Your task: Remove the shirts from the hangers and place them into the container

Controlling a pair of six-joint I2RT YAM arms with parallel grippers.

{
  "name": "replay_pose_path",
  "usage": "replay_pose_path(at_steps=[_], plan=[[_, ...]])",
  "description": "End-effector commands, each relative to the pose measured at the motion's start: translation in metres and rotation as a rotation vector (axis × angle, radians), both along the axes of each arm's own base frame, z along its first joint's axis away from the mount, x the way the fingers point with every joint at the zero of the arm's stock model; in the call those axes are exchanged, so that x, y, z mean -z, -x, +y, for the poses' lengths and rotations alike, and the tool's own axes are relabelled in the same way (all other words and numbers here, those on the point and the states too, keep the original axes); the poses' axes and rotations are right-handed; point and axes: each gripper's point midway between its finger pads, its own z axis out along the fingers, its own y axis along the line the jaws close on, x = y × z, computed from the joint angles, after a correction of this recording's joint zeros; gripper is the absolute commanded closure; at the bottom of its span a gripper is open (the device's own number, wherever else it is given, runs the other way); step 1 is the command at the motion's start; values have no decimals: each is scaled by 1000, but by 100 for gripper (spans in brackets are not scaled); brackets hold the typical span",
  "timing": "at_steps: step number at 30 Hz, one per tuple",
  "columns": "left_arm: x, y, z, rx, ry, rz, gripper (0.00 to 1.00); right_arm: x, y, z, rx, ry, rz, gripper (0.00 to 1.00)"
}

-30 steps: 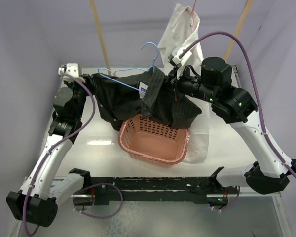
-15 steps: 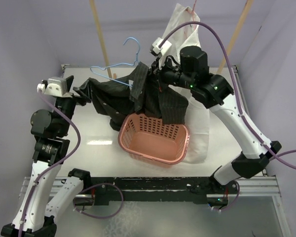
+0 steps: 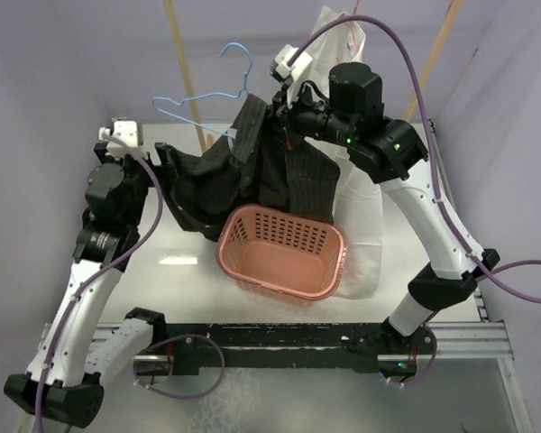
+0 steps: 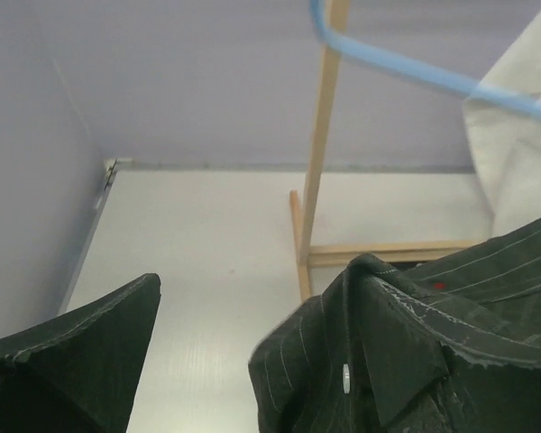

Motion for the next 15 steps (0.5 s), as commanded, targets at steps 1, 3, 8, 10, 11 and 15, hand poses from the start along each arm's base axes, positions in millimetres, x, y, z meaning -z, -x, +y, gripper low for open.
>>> replay_pose_path(at_steps=[1,3,8,10,11,15], plan=[[15,-13,18,-140,33,109,8,-36,-9,-1,22,-28,-101,100],[27,-13,23,-180,36,169,7,-37,-13,4,19,-27,-101,100],[39,2,35,-243,58,185,7,-34,-24,16,6,-39,-111,100],[33,14,39,-255,83,151,8,-42,-28,22,-5,-60,-127,100],[29,21,41,-255,96,129,8,-46,-30,25,-12,-70,-133,100],[2,47,46,-245,133,33,9,-57,-38,43,-50,-118,-152,100]])
